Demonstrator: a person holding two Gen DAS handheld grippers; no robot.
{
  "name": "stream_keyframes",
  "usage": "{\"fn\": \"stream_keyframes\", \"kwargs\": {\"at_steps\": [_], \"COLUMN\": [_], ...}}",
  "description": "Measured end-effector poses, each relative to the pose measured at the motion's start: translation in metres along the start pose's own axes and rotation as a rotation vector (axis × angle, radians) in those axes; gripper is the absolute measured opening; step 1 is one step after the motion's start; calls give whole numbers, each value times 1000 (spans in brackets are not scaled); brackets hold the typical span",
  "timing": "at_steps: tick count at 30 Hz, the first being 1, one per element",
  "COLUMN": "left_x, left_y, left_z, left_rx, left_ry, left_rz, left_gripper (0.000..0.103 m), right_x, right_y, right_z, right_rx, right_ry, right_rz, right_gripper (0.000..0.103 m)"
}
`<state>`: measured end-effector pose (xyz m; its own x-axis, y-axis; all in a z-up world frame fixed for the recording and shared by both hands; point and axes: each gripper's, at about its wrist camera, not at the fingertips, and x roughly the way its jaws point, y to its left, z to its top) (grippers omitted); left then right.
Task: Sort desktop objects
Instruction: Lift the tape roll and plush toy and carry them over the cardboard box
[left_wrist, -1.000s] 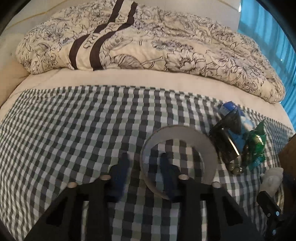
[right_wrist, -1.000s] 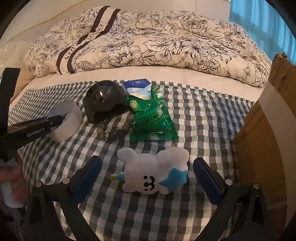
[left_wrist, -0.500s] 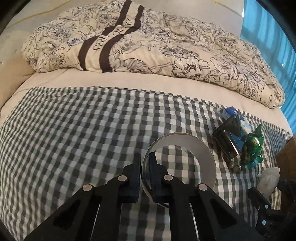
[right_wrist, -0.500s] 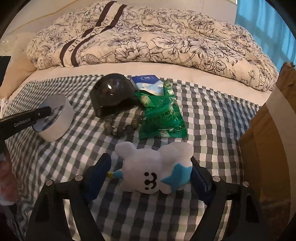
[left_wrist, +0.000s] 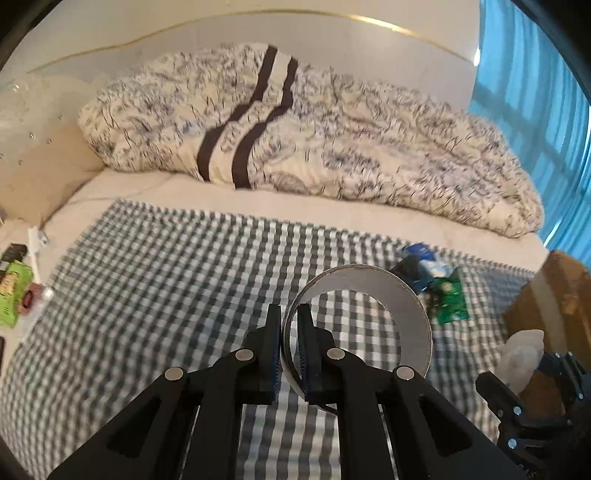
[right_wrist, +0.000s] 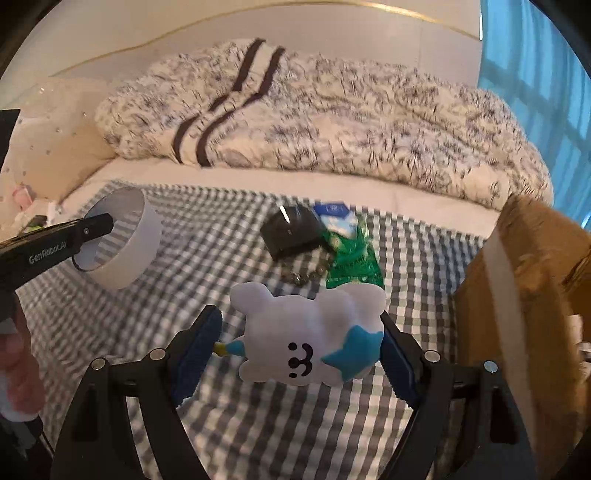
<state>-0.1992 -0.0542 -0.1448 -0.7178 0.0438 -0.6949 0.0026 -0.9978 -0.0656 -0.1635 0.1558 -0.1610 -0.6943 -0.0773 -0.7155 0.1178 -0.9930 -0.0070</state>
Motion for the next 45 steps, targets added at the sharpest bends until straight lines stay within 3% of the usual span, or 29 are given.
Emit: {"fn": "stream_keyframes", "kwargs": {"at_steps": [14,21,35,45], "left_x": [-161,-217,-273,-281], "left_y": [1,-11,-39,-83], "left_z": [12,4,-2,-2], "left_rx": [-7,7,23,68], "left_ry": [-200,-264,-339,-348], "left_rz": [5,3,-42,-115], "left_gripper": [9,9,9,9], "right_x": [-138,-199,-270,-304], "right_y": [24,17,-15,-54], "right_z": [14,11,-3,-13], "right_rx": [-19,-14,1,44], "right_ry": [-194,-281,-360,-394], "right_rz": [29,21,-42,-134], "right_gripper": [81,81,81,81]}}
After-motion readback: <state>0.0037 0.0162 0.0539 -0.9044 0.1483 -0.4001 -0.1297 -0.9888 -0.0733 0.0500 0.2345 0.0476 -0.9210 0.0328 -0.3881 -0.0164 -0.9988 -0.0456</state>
